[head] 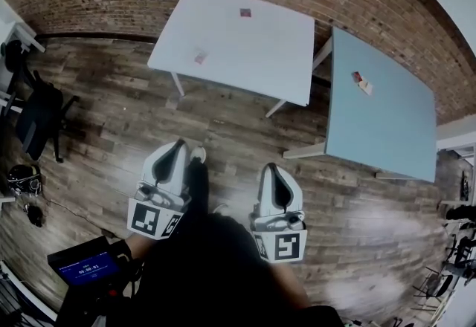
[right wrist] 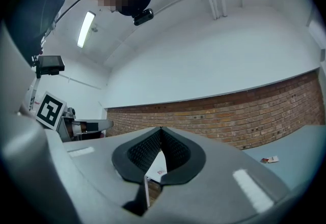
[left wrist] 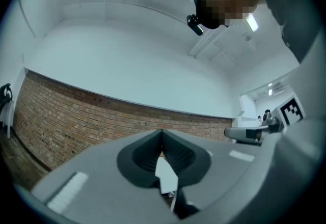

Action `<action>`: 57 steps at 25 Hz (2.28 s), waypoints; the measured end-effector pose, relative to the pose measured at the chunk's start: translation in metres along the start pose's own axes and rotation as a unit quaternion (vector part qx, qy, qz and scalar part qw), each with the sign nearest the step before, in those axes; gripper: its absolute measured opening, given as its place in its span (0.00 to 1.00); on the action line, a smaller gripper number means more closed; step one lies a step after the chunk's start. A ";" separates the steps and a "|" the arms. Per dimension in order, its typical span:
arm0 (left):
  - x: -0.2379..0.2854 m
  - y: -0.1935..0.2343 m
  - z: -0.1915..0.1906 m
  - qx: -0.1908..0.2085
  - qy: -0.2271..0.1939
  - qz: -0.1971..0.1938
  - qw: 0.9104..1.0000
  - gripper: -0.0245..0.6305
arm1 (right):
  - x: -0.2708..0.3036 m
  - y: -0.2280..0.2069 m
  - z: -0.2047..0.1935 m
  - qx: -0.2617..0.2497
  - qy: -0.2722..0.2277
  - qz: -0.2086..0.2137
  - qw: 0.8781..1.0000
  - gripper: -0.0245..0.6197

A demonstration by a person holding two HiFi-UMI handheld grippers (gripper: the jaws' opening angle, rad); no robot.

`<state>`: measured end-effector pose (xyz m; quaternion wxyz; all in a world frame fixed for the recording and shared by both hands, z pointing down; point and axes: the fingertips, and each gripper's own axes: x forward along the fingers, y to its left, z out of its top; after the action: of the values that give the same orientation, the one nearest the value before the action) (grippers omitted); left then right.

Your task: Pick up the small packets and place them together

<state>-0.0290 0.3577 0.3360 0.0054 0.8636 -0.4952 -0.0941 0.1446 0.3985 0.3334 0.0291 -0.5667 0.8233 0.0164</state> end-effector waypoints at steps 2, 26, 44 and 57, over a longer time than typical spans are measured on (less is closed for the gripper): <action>0.019 0.010 0.000 0.005 -0.004 -0.014 1.000 0.04 | 0.021 -0.004 0.002 -0.002 -0.005 -0.005 1.000 0.04; 0.158 0.197 -0.029 -0.025 0.007 -0.022 0.999 0.04 | 0.238 -0.017 -0.002 -0.030 0.030 -0.043 0.998 0.04; 0.223 0.197 -0.101 -0.007 0.095 0.007 0.995 0.04 | 0.286 -0.079 -0.018 -0.006 0.026 0.012 1.000 0.04; 0.259 0.232 -0.181 -0.026 0.168 0.042 0.985 0.04 | 0.339 -0.116 -0.032 0.007 0.046 0.044 0.998 0.04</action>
<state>-0.0695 0.0028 0.4974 0.1149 0.8452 -0.5204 0.0402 0.1314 0.0396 0.3435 -0.0055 -0.5301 0.8478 -0.0136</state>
